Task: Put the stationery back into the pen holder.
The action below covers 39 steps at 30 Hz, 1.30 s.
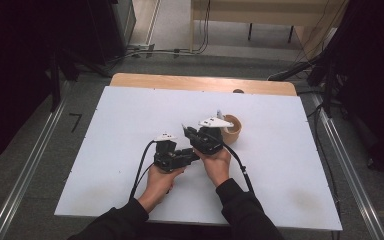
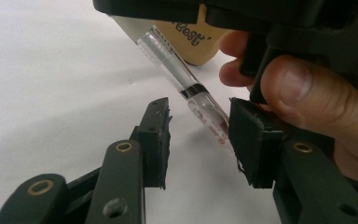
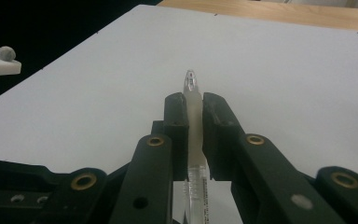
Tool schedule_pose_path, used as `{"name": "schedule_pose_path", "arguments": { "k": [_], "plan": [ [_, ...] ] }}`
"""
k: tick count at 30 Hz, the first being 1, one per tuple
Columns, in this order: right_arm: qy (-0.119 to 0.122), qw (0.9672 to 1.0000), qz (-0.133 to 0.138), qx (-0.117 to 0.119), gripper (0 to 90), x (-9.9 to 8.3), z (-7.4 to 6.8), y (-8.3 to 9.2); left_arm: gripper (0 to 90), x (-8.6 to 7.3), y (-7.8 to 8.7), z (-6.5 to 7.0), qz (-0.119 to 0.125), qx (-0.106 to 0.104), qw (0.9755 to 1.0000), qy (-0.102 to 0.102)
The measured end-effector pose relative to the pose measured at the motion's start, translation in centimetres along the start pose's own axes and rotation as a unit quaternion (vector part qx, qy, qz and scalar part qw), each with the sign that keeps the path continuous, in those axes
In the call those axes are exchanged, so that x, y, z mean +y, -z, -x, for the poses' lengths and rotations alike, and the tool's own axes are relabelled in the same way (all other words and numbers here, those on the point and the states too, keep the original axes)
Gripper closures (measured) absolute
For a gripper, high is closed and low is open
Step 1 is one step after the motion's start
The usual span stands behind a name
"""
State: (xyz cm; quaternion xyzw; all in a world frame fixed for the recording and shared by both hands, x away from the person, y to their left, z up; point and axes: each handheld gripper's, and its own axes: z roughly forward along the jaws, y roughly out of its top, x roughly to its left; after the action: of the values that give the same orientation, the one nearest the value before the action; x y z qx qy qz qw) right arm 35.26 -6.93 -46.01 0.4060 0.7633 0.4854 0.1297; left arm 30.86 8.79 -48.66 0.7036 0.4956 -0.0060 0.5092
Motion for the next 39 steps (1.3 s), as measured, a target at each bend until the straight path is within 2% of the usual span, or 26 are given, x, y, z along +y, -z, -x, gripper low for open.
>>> {"name": "schedule_pose_path", "arguments": {
  "k": [12, 16, 17, 24, 30, 32, 39],
  "plan": [
    [0.007, 0.9999, 0.009, -0.003, 79.2, 0.1, -0.1, 0.1, 60.7, 0.2, -0.2, -0.3, 0.0, -0.013, 0.9997, 0.019],
    [0.007, 0.9999, 0.011, 0.007, 79.2, 0.0, -0.2, 0.2, 61.0, 0.2, -0.4, -0.5, -0.001, -0.019, 0.9993, 0.031],
    [0.011, 0.9998, 0.014, 0.006, 79.2, 0.0, -0.4, 0.2, 63.5, 0.2, -0.4, -0.5, -0.001, -0.02, 0.9993, 0.031],
    [0.01, 0.9997, 0.018, 0.011, 79.1, 0.1, -0.5, 0.4, 69.1, 0.3, -0.3, -0.6, -0.004, -0.014, 0.9994, 0.031],
    [0.01, 0.9995, 0.026, 0.016, 77.8, 0.3, -0.5, 0.8, 75.4, 0.4, -0.2, -1.1, -0.002, -0.007, 0.9987, 0.05],
    [0.01, 0.9994, 0.028, 0.017, 76.0, 0.5, -0.4, 1.1, 78.8, 0.5, -0.1, -1.2, 0.003, -0.003, 0.9988, 0.048],
    [0.015, 0.9996, 0.005, 0.025, 69.5, 0.2, -0.3, 1.5, 79.7, 0.6, 0.2, -1.1, 0.013, 0.007, 0.9989, 0.044]
  ]
}}
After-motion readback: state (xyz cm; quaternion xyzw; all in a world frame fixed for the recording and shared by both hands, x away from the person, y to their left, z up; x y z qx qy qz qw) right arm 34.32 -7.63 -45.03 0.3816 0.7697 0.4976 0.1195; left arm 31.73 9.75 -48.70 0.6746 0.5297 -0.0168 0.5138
